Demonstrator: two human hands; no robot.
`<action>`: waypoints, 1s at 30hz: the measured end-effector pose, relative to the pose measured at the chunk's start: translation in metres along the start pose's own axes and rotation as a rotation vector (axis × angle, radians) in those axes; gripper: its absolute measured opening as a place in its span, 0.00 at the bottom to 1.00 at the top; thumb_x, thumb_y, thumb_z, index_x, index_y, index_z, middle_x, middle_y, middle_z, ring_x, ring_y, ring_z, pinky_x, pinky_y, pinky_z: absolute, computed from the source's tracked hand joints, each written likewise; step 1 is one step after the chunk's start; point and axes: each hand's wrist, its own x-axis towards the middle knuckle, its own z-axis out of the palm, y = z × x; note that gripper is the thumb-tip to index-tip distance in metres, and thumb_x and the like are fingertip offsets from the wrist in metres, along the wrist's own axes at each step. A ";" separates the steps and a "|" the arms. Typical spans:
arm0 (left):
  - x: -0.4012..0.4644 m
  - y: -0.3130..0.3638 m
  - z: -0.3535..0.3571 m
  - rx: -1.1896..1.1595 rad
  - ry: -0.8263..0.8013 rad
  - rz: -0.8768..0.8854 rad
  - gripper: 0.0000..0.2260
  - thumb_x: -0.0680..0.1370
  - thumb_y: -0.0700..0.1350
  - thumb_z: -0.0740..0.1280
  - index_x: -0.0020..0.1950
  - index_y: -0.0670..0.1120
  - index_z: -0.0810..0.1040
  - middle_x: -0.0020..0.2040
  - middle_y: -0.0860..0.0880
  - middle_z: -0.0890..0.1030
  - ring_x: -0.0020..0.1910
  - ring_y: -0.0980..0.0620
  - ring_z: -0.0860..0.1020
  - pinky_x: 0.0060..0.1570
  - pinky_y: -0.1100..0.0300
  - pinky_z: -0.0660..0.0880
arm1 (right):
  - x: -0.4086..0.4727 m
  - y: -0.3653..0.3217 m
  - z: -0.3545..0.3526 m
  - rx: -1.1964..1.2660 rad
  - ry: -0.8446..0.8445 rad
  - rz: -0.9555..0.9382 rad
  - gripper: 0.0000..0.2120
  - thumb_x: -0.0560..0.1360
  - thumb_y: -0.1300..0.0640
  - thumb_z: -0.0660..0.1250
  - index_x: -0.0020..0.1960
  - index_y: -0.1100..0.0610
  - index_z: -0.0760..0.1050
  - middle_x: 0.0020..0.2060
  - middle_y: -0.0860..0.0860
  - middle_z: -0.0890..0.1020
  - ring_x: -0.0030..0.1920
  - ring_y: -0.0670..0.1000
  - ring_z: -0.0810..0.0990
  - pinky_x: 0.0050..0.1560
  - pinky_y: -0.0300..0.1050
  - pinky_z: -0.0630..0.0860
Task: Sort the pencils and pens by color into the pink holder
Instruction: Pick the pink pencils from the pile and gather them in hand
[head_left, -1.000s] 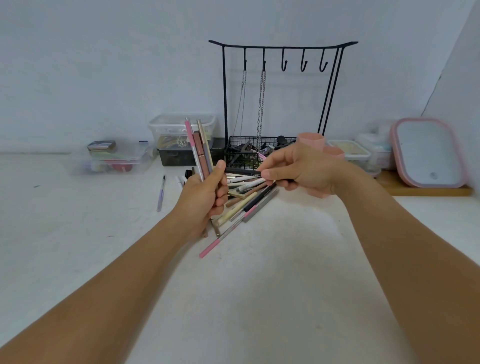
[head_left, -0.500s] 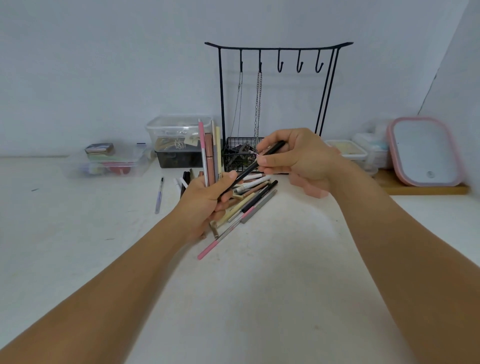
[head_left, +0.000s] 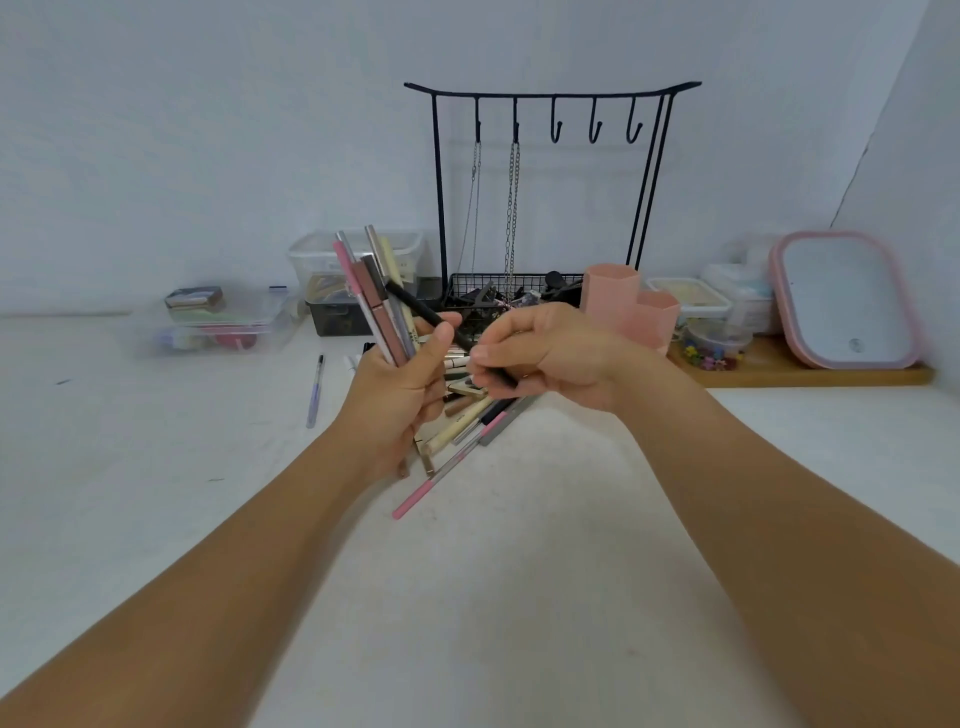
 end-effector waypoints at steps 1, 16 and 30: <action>0.000 -0.001 0.000 0.021 0.008 0.003 0.15 0.79 0.50 0.70 0.63 0.43 0.81 0.29 0.53 0.62 0.27 0.55 0.59 0.25 0.64 0.58 | 0.001 0.001 0.004 -0.080 -0.004 -0.007 0.07 0.73 0.64 0.75 0.50 0.62 0.81 0.44 0.59 0.87 0.43 0.53 0.87 0.40 0.41 0.83; 0.002 0.001 0.000 0.037 0.130 0.057 0.11 0.82 0.53 0.67 0.48 0.46 0.82 0.30 0.52 0.70 0.30 0.54 0.68 0.25 0.65 0.66 | 0.014 0.014 -0.022 -0.914 0.108 -0.157 0.04 0.75 0.60 0.73 0.49 0.55 0.86 0.44 0.47 0.86 0.45 0.44 0.83 0.39 0.30 0.73; 0.002 0.001 0.000 0.075 0.134 0.069 0.17 0.80 0.60 0.62 0.38 0.51 0.76 0.48 0.49 0.85 0.49 0.51 0.83 0.47 0.50 0.80 | 0.017 0.028 -0.013 -1.034 0.108 -0.051 0.06 0.74 0.61 0.73 0.49 0.54 0.83 0.33 0.40 0.75 0.34 0.40 0.72 0.32 0.33 0.66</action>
